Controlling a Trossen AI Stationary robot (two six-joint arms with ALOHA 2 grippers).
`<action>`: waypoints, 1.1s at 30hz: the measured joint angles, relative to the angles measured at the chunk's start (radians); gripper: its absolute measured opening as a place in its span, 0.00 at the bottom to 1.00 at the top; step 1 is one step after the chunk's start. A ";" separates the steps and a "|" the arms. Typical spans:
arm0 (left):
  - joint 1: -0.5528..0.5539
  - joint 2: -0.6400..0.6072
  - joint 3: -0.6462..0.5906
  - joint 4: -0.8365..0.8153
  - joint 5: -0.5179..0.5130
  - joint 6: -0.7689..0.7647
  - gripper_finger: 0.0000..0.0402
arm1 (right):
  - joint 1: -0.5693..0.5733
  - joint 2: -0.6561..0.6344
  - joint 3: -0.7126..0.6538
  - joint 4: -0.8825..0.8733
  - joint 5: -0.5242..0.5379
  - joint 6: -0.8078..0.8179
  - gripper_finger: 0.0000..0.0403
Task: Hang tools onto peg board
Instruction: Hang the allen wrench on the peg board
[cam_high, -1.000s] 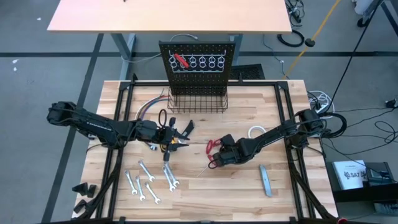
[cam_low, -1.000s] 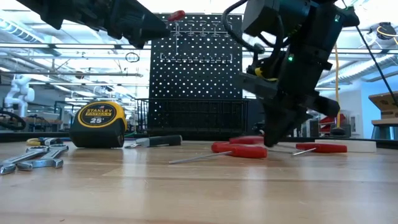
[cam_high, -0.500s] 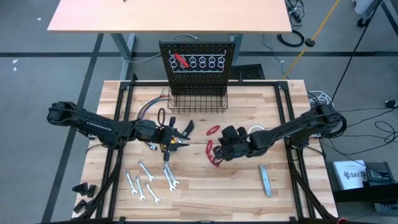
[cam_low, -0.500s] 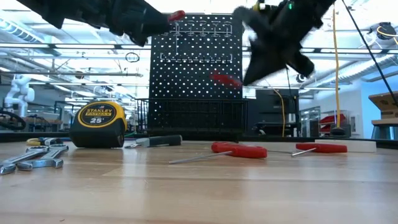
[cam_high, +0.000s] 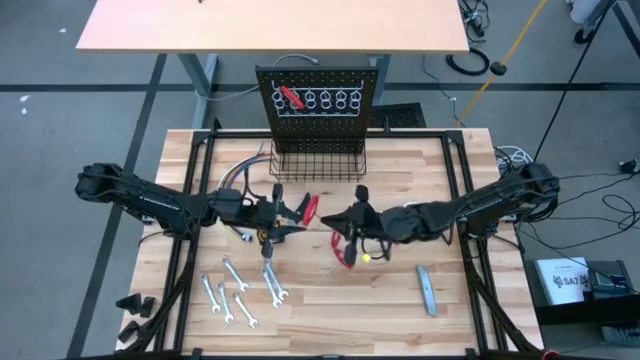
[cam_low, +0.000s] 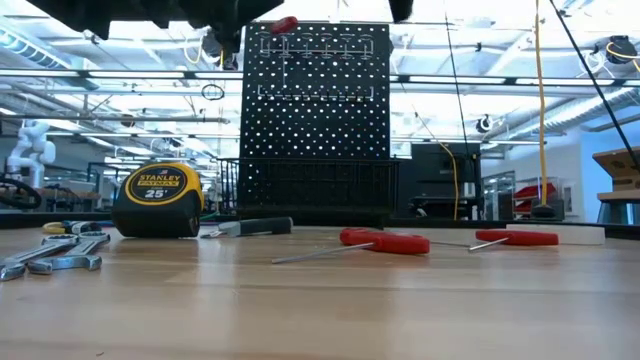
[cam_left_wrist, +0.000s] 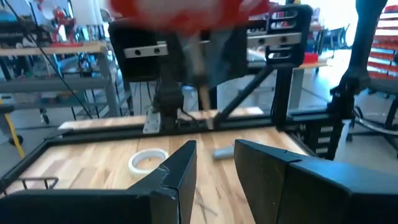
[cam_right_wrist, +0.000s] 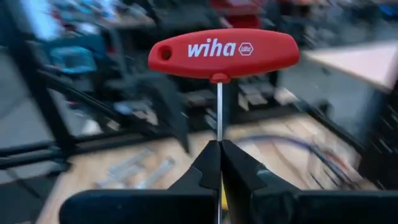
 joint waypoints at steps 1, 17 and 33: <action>0.000 0.000 0.000 0.019 -0.001 -0.001 0.29 | -0.004 0.000 0.000 0.028 -0.035 -0.021 0.00; -0.001 0.000 0.000 0.250 -0.036 0.002 0.29 | -0.044 0.000 0.000 0.147 -0.150 -0.128 0.00; 0.007 0.000 0.000 0.274 -0.044 0.006 0.29 | -0.134 0.058 0.000 0.243 -0.255 -0.118 0.00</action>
